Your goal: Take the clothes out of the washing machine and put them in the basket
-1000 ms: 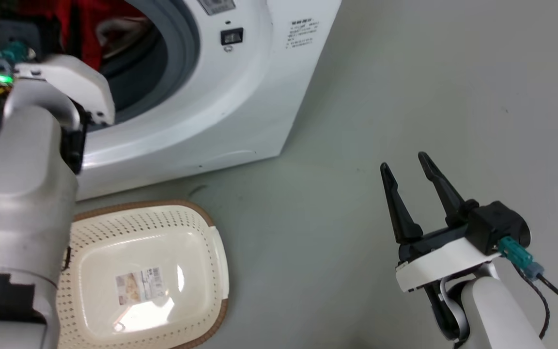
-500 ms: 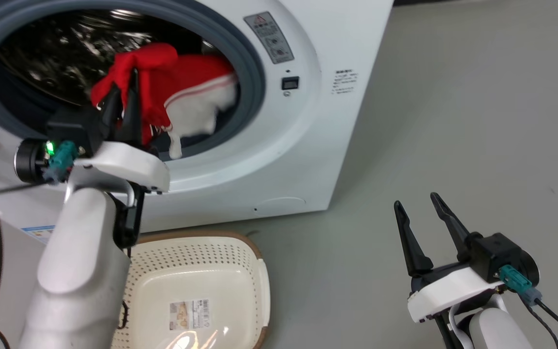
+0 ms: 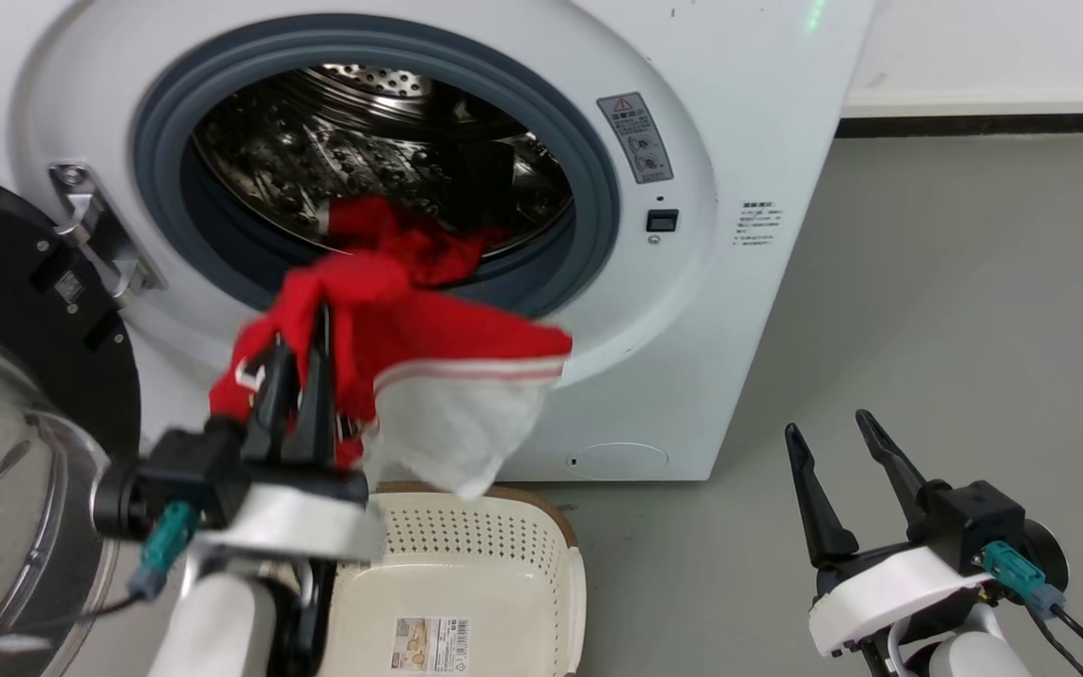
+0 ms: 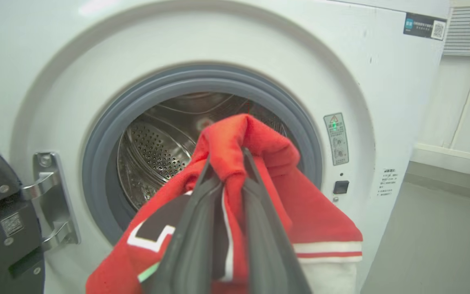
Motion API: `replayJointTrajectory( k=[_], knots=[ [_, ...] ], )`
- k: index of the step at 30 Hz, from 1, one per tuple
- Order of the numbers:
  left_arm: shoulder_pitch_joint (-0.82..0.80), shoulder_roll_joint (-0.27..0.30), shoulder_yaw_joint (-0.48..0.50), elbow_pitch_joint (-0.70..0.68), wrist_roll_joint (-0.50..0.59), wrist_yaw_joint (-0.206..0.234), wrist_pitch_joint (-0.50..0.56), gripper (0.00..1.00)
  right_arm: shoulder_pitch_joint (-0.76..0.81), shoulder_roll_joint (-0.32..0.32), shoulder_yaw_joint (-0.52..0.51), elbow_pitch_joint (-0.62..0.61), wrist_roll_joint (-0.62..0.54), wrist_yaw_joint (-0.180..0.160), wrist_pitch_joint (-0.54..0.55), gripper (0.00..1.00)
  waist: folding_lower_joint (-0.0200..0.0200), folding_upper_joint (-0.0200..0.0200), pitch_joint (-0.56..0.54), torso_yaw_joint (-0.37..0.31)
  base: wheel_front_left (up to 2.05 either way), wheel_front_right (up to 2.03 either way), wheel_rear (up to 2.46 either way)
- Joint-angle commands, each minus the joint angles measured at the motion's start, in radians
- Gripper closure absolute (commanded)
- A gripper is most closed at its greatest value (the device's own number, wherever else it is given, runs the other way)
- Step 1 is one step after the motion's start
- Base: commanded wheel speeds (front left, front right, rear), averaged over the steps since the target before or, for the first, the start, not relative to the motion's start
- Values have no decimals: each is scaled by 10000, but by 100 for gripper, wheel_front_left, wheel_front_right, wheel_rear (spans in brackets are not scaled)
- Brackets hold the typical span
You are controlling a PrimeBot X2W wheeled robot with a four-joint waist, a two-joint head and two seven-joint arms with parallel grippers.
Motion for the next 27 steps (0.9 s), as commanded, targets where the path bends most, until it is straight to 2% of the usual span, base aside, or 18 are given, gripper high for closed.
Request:
replayJointTrajectory(
  k=[1,5,8,10,16,22,27],
  knots=[
    [509,-30,-28,-194,-80,120,130,100,149,2,-30,-89,-25,-7,44,0,3,-1,-20,118,0,0,0],
    [1766,-261,-8,-44,-408,388,453,100,156,2,-70,-291,-59,-7,155,0,3,-1,227,247,0,0,0],
    [2206,-462,61,787,-698,468,421,100,-31,2,-35,-444,-130,-7,197,0,3,-1,607,290,0,0,0],
    [2187,-561,68,1642,-914,356,359,100,-172,2,-5,-527,-181,-7,258,0,3,-1,901,293,0,0,0],
    [1018,-800,-40,4422,-1195,-68,91,100,-644,-1,173,-768,-277,-8,325,0,3,-1,2074,8,0,0,0],
    [-888,-844,-12,7103,-1265,-418,-87,100,-1216,4,412,-894,-238,-8,268,0,3,-1,3353,-514,0,0,0],
    [-2303,-662,57,9148,-1154,-332,-119,100,-1626,4,613,-867,-71,-7,99,0,3,-1,4469,-1079,0,0,0]
  ],
)
